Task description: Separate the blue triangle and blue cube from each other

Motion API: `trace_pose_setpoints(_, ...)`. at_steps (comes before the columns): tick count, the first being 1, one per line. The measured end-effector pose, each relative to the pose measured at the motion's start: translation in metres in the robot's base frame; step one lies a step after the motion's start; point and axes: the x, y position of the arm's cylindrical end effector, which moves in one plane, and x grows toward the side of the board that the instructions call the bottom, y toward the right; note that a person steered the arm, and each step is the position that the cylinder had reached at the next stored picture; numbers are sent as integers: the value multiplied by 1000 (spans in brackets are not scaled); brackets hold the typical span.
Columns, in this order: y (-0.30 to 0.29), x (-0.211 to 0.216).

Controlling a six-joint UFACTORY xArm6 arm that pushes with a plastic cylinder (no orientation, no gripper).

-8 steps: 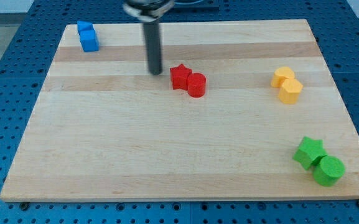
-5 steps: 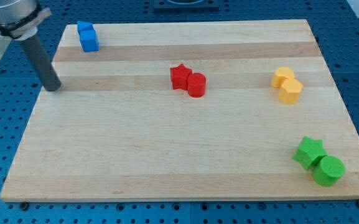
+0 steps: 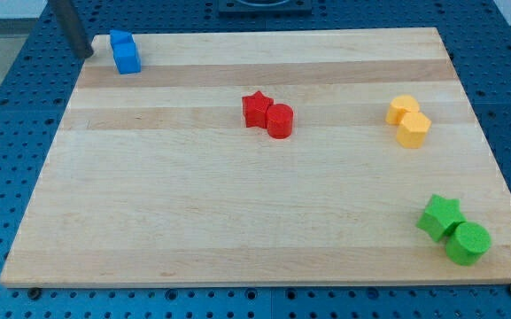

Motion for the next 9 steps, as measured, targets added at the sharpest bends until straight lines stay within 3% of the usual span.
trace_pose_setpoints(1, 7, -29)
trace_pose_setpoints(2, 42, -25)
trace_pose_setpoints(4, 81, -1)
trace_pose_setpoints(6, 125, 62)
trace_pose_setpoints(7, 111, 78)
trace_pose_setpoints(9, 83, 66)
